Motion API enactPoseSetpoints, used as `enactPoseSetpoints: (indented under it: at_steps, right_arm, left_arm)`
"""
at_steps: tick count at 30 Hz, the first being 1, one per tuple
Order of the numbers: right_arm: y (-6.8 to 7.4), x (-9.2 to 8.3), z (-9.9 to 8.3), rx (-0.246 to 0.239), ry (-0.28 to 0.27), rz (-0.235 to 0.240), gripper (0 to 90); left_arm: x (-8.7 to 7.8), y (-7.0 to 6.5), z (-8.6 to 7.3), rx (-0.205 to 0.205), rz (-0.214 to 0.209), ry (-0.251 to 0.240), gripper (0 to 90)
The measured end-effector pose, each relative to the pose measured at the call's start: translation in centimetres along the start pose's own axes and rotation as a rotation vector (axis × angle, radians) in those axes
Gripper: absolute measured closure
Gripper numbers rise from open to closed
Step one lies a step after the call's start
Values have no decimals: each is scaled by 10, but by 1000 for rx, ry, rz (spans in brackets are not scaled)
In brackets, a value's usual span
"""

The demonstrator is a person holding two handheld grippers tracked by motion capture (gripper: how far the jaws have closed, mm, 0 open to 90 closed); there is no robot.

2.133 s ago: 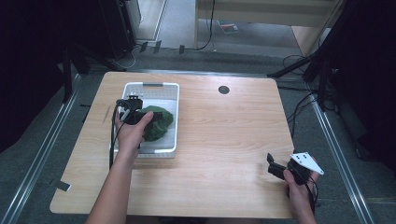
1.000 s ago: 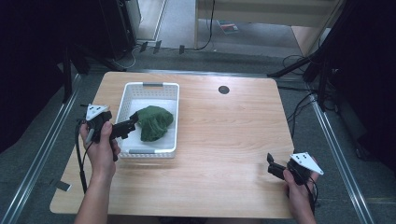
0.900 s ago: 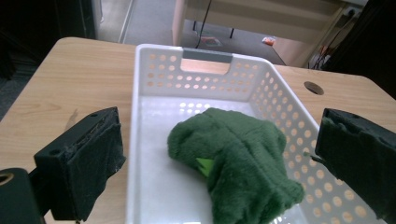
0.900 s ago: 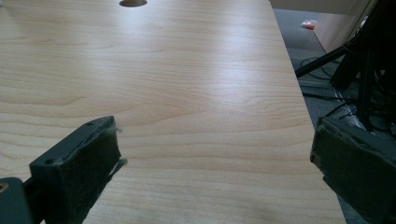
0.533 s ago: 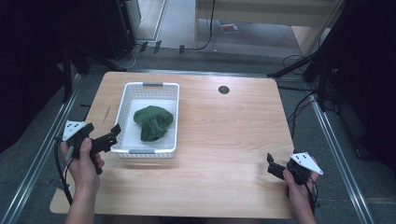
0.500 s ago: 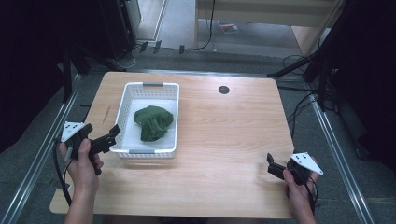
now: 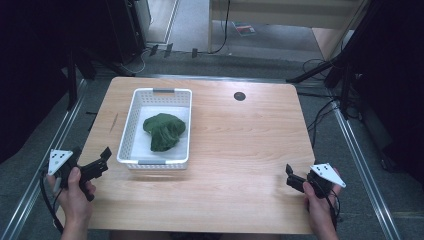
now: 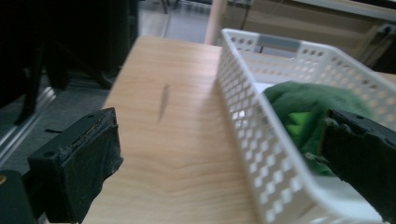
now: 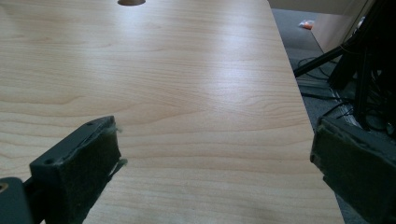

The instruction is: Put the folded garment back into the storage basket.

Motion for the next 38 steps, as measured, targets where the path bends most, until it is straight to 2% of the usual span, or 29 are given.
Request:
enactPoseSetpoints:
  at_steps: [5,7,11,17,21,23,30,38]
  right_arm:
    - [0,0,0,0,1,0,17]
    - [0,0,0,0,1,1,17]
    - [-1,0,0,6,-2,5,17]
    - [-1,0,0,6,-2,2,17]
    - [0,0,0,0,0,1,17]
    - [0,0,0,0,1,2,17]
    - [0,0,0,2,-2,5,17]
    - [0,0,0,1,2,4,17]
  left_arm:
    - [-8,28,-27,-6,46,28,2]
    - [-12,36,-34,-14,59,39,2]
    - [-18,47,-39,-19,76,26,2]
    - [-17,45,-40,-14,31,21,2]
    - [-19,48,-40,-62,-11,13,2]
    - [-19,50,-40,-77,-16,13,2]
    - [-18,48,-40,-65,-20,19,2]
    - [-17,48,-40,-79,-27,21,3]
Point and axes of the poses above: each handheld gripper's, and its own axes: x roughly forward along the jaws, z roughly out of its top, y roughly to its left, the point moved 5 cm from there along x, roughly forward along the jaws, and after that the axes turned 1 degree about -y, right-handed, at the moved point
